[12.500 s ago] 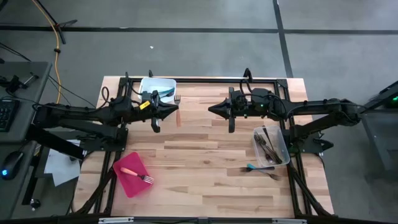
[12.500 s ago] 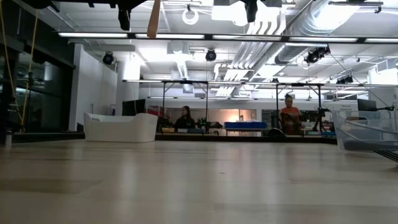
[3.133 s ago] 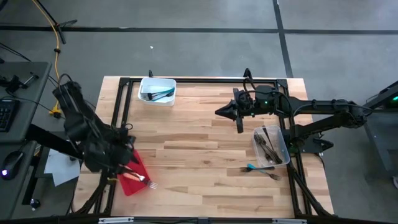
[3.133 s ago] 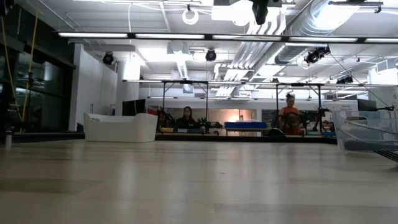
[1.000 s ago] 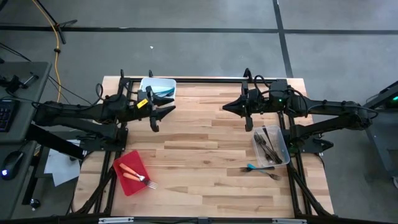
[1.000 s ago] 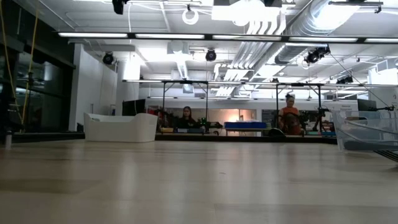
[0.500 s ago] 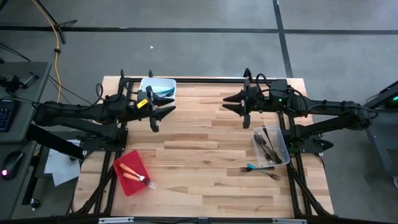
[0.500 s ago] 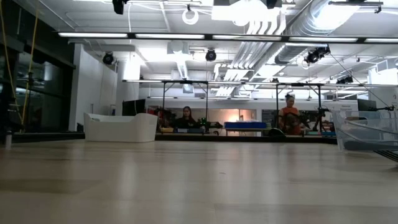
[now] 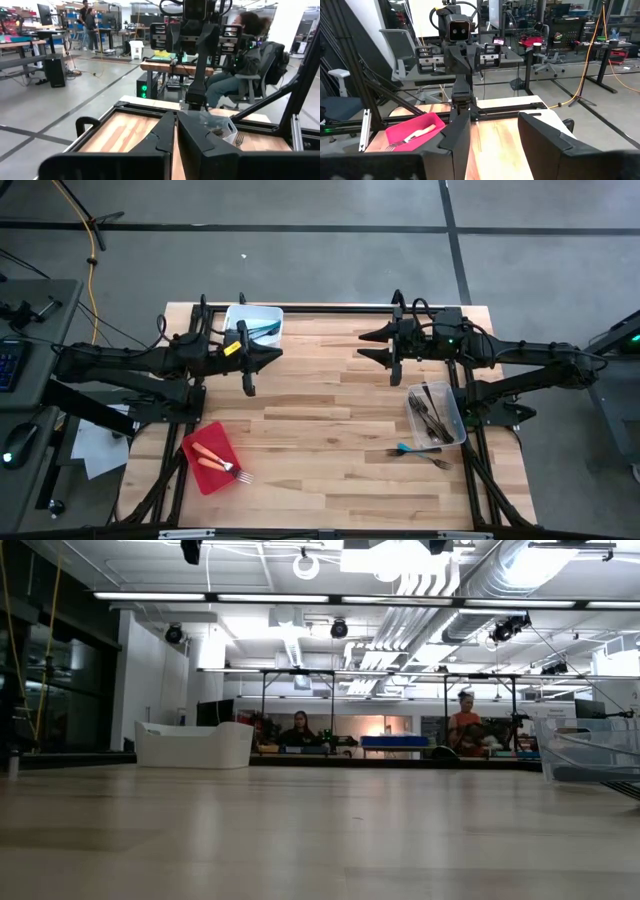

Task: Sort silverware by color (type)
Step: Put the black fork into the transparent bin

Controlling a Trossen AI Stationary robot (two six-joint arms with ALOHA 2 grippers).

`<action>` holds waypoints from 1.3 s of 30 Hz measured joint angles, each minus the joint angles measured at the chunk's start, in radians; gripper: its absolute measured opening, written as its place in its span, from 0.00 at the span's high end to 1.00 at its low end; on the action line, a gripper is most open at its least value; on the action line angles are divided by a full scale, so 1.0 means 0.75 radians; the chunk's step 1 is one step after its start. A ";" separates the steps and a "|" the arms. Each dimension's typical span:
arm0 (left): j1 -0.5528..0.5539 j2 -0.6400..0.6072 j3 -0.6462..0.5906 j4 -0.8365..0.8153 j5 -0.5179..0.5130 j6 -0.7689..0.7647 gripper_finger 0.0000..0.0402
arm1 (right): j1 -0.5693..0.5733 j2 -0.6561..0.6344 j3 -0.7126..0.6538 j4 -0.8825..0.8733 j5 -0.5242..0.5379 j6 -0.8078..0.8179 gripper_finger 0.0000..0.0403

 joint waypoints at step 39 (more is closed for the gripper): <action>0.001 -0.001 0.000 -0.085 -0.026 -0.153 1.00 | 0.522 0.106 0.219 -1.052 -0.162 0.769 0.62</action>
